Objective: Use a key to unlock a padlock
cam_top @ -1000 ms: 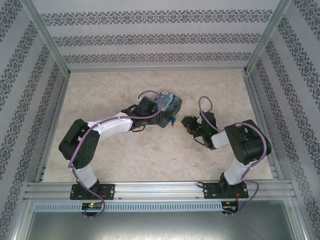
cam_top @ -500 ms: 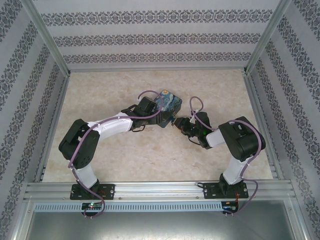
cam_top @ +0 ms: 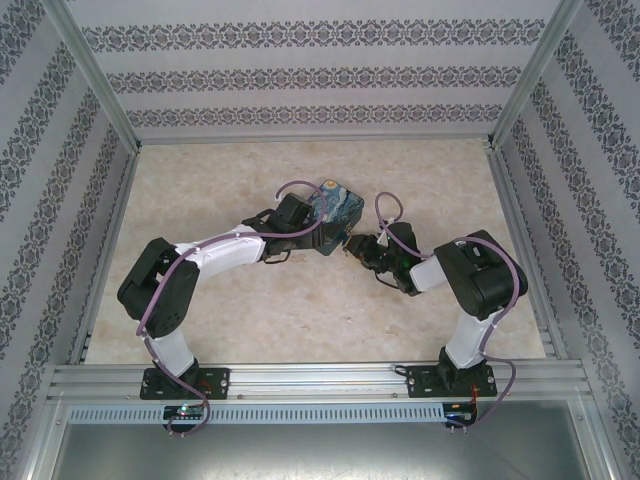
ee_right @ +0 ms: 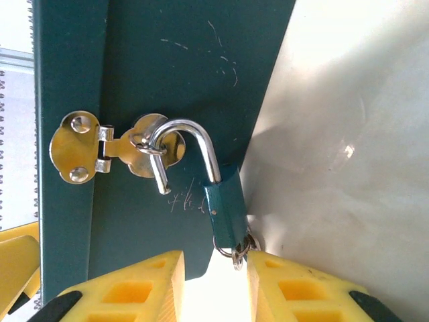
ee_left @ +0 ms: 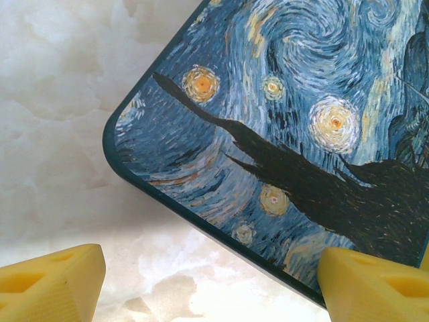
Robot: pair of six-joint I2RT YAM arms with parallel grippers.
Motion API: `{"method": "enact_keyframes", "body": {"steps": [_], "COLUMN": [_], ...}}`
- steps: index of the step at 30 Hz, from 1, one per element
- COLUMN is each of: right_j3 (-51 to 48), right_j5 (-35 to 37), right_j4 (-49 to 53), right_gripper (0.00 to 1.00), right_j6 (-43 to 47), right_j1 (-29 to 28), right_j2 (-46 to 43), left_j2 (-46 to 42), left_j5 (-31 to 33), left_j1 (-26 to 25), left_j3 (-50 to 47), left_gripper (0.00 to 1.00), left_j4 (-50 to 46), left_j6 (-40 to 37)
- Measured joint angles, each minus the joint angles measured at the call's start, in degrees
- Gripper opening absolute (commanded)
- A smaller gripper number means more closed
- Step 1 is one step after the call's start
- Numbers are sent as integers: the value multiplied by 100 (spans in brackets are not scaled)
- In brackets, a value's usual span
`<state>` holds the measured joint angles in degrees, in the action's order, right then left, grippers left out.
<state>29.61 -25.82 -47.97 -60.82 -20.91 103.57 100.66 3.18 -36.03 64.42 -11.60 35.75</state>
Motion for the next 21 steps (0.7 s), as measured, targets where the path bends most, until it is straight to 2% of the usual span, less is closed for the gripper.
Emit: {"method": "enact_keyframes", "body": {"steps": [11,21], "right_j3": [219,326], "right_j5": [0,221], "right_j4": [37,-35], "right_gripper": [25,7], "right_j6": [-2,37], "right_j1": [0,-26], "right_j2": [197,334], "left_j2": [2,2], "left_j5": [-13,-13], "left_j1": [2,2], "left_j3": [0,0], "left_gripper": [83,83], "left_j4": [2,4], "left_j6": [0,0]}}
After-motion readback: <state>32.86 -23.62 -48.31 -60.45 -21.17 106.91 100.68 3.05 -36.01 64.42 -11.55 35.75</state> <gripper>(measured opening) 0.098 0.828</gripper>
